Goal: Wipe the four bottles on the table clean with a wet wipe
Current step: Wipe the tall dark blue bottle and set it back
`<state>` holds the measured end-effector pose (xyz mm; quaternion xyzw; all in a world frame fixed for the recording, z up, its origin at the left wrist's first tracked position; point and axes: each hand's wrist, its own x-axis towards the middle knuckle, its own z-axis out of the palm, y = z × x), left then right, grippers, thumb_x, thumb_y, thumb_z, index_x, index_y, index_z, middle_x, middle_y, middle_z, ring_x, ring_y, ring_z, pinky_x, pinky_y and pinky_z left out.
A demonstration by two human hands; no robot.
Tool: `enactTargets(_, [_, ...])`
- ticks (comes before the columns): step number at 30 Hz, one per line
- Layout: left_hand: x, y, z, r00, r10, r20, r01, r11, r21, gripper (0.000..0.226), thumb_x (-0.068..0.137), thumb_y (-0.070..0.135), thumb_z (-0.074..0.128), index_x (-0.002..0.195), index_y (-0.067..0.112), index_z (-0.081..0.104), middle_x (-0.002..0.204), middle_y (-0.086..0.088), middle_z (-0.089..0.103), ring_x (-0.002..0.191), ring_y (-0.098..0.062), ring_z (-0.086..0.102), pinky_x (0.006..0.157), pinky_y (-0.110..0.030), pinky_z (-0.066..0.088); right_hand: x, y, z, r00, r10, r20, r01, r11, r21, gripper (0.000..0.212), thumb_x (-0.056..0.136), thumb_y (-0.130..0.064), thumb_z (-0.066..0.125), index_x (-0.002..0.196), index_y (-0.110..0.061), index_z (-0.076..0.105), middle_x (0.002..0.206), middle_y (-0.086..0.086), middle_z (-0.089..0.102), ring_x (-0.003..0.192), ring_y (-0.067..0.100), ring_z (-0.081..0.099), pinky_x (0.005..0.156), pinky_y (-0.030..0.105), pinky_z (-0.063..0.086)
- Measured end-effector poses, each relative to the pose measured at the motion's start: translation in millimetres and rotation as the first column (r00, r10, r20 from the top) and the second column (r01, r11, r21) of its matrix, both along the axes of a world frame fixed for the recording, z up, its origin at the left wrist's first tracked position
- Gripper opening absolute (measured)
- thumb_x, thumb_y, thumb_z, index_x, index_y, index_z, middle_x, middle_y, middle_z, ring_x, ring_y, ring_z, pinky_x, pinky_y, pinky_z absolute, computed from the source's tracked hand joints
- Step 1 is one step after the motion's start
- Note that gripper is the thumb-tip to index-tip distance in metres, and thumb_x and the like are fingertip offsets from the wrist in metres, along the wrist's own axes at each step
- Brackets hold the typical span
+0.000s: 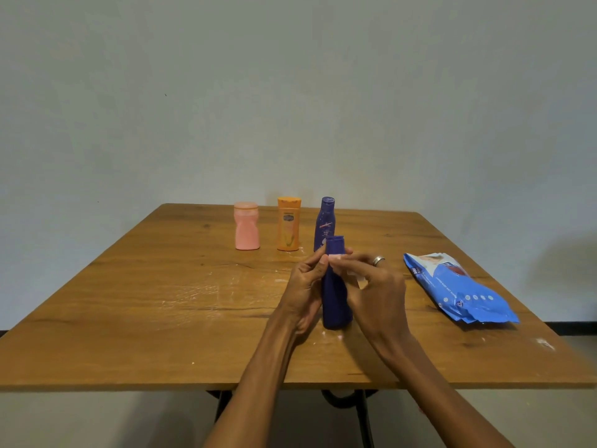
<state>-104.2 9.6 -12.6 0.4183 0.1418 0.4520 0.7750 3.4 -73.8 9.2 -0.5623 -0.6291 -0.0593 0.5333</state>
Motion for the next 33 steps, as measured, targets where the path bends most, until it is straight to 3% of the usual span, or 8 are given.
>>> enactTargets(3, [1.0, -0.9, 2.1, 1.000, -0.018, -0.004, 0.018, 1.000, 0.007, 0.040, 0.104, 0.019, 0.048, 0.139, 0.000, 0.052, 0.138, -0.026, 0.056, 0.115, -0.036, 0.059, 0.108, -0.056, 0.041, 5.2, -19.1, -21.9, 0.998, 0.033, 0.051, -0.026, 0.990, -0.141, 0.035, 0.079, -0.012, 0.081, 0.111, -0.023, 0.072, 0.117, -0.008, 0.063, 0.108, -0.001, 0.059, 0.084, 0.007, 0.051])
enactTargets(8, [2.0, -1.6, 3.3, 0.999, 0.004, -0.052, -0.002, 0.999, 0.035, 0.038, 0.104, 0.019, 0.047, 0.139, 0.005, 0.053, 0.134, -0.020, 0.062, 0.113, -0.035, 0.061, 0.107, -0.057, 0.042, 10.8, -34.2, -47.8, 0.985, 0.103, 0.135, -0.048, 0.931, -0.361, 0.020, 0.086, -0.020, 0.073, 0.102, -0.032, 0.073, 0.113, -0.016, 0.062, 0.104, -0.002, 0.061, 0.083, 0.010, 0.053])
enactTargets(13, [1.2, -3.9, 6.6, 0.999, 0.014, -0.050, -0.012, 0.999, 0.038, 0.040, 0.104, 0.021, 0.047, 0.139, 0.004, 0.052, 0.135, -0.023, 0.060, 0.109, -0.033, 0.063, 0.101, -0.052, 0.048, 15.0, -32.0, -35.6, 0.992, 0.109, 0.068, -0.082, 0.947, -0.310, 0.025, 0.084, -0.015, 0.077, 0.105, -0.028, 0.073, 0.112, -0.019, 0.059, 0.106, -0.008, 0.058, 0.082, 0.007, 0.050])
enactTargets(19, [1.1, -3.8, 8.5, 0.997, 0.027, -0.074, -0.023, 0.998, 0.053, 0.044, 0.102, 0.023, 0.046, 0.138, -0.002, 0.051, 0.135, -0.025, 0.058, 0.111, -0.031, 0.062, 0.098, -0.045, 0.052, 20.1, -4.0, -0.6, 0.999, 0.042, -0.027, -0.043, 0.997, -0.059, 0.027, 0.078, -0.001, 0.078, 0.101, -0.014, 0.076, 0.107, -0.003, 0.067, 0.101, -0.015, 0.057, 0.079, 0.002, 0.046])
enactTargets(24, [2.8, -3.1, 5.5, 0.991, 0.046, -0.125, -0.036, 0.996, 0.080, 0.034, 0.103, 0.023, 0.044, 0.126, 0.001, 0.056, 0.115, -0.014, 0.067, 0.102, -0.026, 0.065, 0.086, -0.037, 0.059, 19.9, 8.1, 2.8, 0.997, -0.016, -0.070, 0.017, 1.000, 0.006, 0.024, 0.083, -0.008, 0.077, 0.106, -0.015, 0.075, 0.108, -0.001, 0.067, 0.096, 0.000, 0.061, 0.077, 0.003, 0.048])
enactTargets(29, [2.3, -1.4, 6.1, 0.994, 0.029, -0.109, -0.020, 0.997, 0.081, 0.041, 0.105, 0.022, 0.042, 0.140, 0.002, 0.051, 0.137, -0.018, 0.061, 0.113, -0.032, 0.063, 0.103, -0.052, 0.048, 17.7, -9.8, -16.0, 0.990, 0.082, -0.112, -0.093, 0.992, -0.090, 0.019, 0.087, -0.015, 0.073, 0.105, -0.021, 0.074, 0.108, -0.009, 0.064, 0.101, -0.004, 0.062, 0.077, 0.008, 0.052])
enactTargets(33, [4.8, -1.6, 5.6, 0.995, 0.026, -0.097, -0.019, 0.997, 0.070, 0.038, 0.104, 0.020, 0.043, 0.139, 0.008, 0.052, 0.135, -0.016, 0.062, 0.111, -0.031, 0.063, 0.105, -0.054, 0.045, 30.7, -25.0, -32.7, 0.997, 0.073, 0.009, -0.065, 0.932, -0.355, 0.014, 0.086, -0.021, 0.075, 0.095, -0.031, 0.075, 0.102, -0.016, 0.064, 0.101, -0.009, 0.058, 0.079, 0.009, 0.051])
